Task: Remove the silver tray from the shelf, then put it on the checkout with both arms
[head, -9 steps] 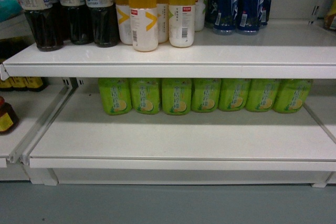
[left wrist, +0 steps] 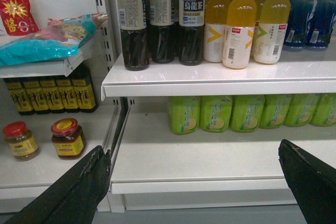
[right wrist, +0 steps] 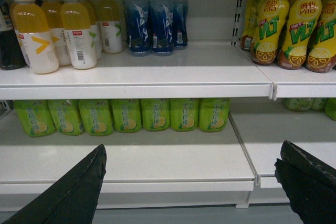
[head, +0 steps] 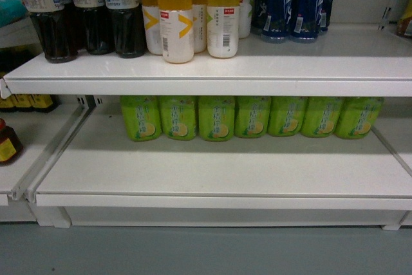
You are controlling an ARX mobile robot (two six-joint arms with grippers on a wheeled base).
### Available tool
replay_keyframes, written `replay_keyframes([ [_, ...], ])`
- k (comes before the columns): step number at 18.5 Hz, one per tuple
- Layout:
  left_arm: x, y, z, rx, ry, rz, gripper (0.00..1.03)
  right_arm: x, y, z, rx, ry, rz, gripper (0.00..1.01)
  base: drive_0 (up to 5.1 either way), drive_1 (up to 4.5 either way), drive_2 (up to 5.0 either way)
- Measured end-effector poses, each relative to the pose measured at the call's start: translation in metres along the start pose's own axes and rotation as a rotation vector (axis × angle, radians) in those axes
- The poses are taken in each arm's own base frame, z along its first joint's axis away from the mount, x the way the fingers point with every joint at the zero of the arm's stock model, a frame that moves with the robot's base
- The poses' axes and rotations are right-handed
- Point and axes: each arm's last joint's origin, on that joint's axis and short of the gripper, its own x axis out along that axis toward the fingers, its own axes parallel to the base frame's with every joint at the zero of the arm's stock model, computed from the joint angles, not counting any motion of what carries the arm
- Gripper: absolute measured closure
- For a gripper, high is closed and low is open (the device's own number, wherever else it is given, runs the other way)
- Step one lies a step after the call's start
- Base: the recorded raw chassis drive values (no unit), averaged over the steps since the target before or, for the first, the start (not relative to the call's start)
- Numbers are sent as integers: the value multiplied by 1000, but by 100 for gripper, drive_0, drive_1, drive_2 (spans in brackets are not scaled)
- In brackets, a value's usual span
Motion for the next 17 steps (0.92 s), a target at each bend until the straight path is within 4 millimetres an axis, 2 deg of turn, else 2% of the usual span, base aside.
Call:
replay_keyframes([
  [17,0,0,0,0,3,-2,5,0,0,0,0,3,0,3,0,0,0],
])
